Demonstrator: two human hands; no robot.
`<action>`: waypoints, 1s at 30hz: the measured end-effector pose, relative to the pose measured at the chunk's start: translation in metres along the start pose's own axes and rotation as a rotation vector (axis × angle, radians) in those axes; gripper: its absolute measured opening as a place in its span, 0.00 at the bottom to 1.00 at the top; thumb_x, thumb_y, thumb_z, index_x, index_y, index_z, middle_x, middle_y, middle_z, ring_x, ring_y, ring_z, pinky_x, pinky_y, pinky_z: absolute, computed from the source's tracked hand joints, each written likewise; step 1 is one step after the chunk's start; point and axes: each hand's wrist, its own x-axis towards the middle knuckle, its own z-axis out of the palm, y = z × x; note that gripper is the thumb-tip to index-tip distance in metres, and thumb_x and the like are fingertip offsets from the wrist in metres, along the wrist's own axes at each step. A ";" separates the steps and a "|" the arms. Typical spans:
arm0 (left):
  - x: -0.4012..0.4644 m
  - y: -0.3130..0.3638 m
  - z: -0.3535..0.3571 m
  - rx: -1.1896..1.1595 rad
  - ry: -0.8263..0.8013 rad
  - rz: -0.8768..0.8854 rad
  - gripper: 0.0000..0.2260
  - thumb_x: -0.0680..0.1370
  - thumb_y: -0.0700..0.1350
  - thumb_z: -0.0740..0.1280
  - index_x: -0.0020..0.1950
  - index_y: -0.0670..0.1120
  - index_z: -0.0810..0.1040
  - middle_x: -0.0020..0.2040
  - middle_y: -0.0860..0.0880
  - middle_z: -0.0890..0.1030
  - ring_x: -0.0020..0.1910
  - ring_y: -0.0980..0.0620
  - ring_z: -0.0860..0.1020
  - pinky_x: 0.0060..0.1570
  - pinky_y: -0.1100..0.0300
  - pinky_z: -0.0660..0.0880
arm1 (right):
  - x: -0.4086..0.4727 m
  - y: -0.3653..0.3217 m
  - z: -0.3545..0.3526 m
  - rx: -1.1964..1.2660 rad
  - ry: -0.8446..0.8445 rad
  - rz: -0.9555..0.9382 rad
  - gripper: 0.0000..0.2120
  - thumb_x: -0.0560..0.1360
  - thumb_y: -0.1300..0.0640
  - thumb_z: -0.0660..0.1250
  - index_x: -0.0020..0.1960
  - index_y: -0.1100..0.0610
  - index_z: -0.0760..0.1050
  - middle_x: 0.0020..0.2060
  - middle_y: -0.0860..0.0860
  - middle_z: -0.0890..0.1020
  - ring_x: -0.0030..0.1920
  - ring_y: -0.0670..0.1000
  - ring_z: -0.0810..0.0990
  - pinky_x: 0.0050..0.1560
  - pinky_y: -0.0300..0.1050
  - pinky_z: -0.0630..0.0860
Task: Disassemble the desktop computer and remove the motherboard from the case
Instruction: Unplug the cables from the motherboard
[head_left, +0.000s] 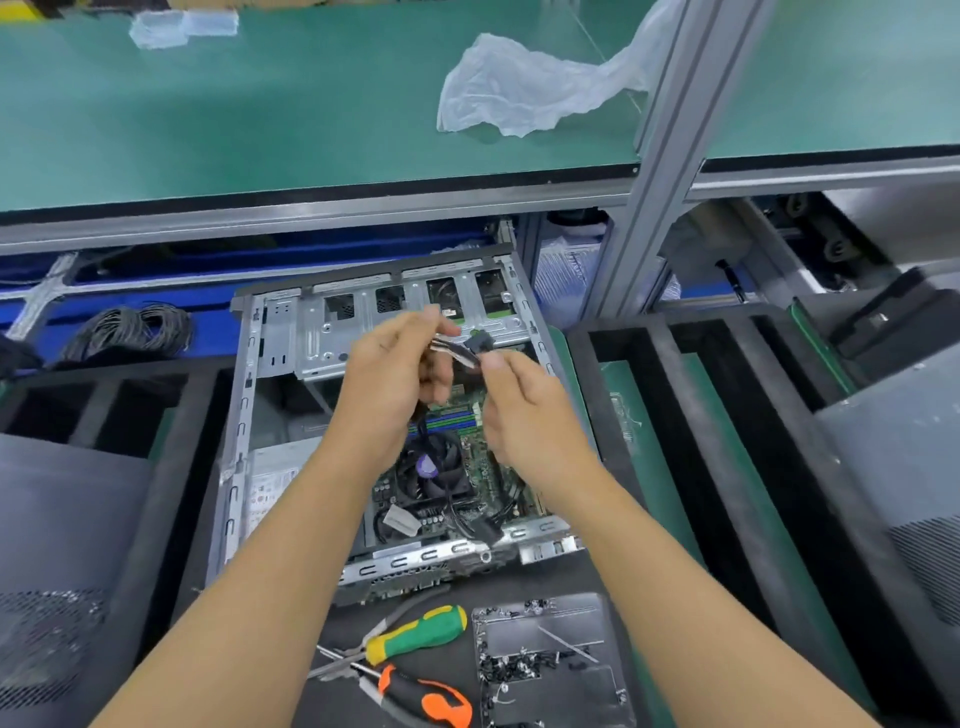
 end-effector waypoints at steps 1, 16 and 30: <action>0.001 0.000 0.008 -0.005 -0.027 -0.004 0.12 0.82 0.52 0.61 0.44 0.52 0.82 0.28 0.49 0.77 0.25 0.52 0.74 0.27 0.63 0.71 | -0.001 -0.003 -0.010 0.096 0.028 0.039 0.17 0.83 0.47 0.55 0.37 0.45 0.71 0.23 0.42 0.63 0.23 0.44 0.60 0.24 0.38 0.60; 0.023 -0.087 0.042 0.503 -0.102 -0.265 0.06 0.83 0.47 0.61 0.57 0.51 0.76 0.52 0.51 0.82 0.46 0.55 0.82 0.44 0.58 0.80 | -0.033 0.092 -0.221 0.271 1.004 0.336 0.10 0.80 0.52 0.55 0.46 0.54 0.72 0.24 0.48 0.66 0.25 0.49 0.62 0.26 0.41 0.62; 0.024 -0.118 0.027 0.580 0.026 -0.354 0.15 0.83 0.40 0.60 0.70 0.42 0.72 0.57 0.44 0.80 0.47 0.50 0.80 0.51 0.55 0.79 | -0.016 0.169 -0.178 -0.795 0.248 0.647 0.21 0.83 0.47 0.54 0.55 0.64 0.74 0.51 0.62 0.79 0.54 0.63 0.77 0.49 0.51 0.71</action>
